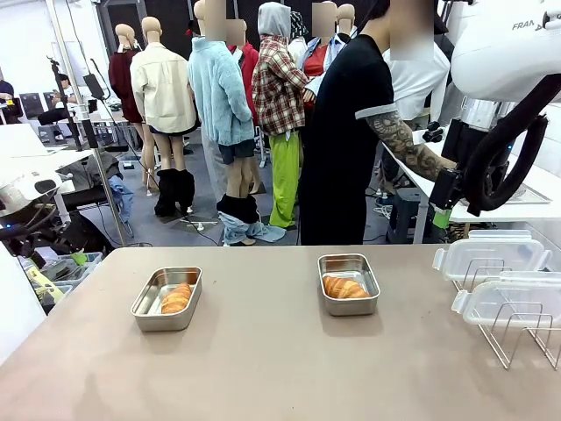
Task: Place the bread in airtight containers.
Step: Pick up one Airtight Container lid and hand it to the human.
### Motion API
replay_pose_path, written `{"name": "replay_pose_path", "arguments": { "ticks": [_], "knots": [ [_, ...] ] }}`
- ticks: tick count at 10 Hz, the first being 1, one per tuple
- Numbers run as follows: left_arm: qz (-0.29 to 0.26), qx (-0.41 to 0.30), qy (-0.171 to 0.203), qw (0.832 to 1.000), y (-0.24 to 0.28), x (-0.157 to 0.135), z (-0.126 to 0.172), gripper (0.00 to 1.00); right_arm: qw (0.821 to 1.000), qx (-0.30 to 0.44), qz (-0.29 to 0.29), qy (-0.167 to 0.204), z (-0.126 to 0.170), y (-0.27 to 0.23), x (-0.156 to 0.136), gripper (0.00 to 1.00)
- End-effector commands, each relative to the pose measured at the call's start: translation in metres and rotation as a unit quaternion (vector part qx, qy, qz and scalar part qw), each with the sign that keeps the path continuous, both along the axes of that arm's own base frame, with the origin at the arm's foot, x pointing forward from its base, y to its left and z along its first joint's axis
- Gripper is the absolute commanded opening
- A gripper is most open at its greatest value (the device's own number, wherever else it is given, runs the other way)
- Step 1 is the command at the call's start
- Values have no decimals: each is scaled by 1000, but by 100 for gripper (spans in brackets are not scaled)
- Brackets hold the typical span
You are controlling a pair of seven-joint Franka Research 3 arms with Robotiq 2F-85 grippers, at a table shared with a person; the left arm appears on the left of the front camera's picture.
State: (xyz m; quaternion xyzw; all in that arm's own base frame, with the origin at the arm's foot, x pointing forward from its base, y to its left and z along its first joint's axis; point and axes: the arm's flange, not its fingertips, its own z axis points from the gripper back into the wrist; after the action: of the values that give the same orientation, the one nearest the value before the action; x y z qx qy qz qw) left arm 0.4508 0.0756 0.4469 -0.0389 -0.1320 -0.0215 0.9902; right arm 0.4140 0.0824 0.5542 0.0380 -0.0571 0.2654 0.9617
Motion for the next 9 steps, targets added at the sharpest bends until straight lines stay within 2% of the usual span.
{"name": "replay_pose_path", "arguments": {
  "ticks": [1,9],
  "knots": [
    [8,6,-1,1000,1,-2,0,100,1000,-6,-9,-2,2,1,2,100],
    [8,6,-1,1000,1,-2,0,100,1000,-6,-9,-2,2,1,2,100]
  ]
}}
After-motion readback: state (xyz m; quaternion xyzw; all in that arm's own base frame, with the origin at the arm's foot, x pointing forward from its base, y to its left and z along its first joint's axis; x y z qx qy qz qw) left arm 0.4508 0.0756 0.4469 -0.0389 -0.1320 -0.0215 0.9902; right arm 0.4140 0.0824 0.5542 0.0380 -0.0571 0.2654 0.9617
